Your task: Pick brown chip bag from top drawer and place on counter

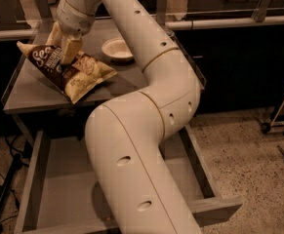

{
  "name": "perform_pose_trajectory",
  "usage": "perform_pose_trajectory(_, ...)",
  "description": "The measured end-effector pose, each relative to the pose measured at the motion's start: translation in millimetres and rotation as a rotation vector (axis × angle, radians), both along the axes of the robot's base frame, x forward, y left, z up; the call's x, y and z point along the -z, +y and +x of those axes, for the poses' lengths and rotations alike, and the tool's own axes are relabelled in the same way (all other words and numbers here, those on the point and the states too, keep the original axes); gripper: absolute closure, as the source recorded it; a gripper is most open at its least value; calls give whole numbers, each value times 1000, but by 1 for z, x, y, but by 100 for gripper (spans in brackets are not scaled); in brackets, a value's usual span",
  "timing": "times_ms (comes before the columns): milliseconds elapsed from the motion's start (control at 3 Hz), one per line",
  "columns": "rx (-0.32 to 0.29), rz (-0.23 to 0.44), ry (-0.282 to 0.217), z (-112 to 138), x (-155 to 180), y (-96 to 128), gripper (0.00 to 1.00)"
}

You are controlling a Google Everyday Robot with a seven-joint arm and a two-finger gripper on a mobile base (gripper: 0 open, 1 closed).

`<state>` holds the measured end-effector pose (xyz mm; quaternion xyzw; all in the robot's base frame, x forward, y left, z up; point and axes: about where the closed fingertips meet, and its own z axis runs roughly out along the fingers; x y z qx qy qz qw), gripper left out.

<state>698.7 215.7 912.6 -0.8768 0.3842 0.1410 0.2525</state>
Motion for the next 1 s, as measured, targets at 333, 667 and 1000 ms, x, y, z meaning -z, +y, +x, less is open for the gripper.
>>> perform_pose_trajectory(333, 0, 0, 0, 0, 0, 0, 58)
perform_pose_trajectory(667, 0, 0, 0, 0, 0, 0, 34)
perform_pose_trajectory(1000, 0, 0, 0, 0, 0, 0, 4)
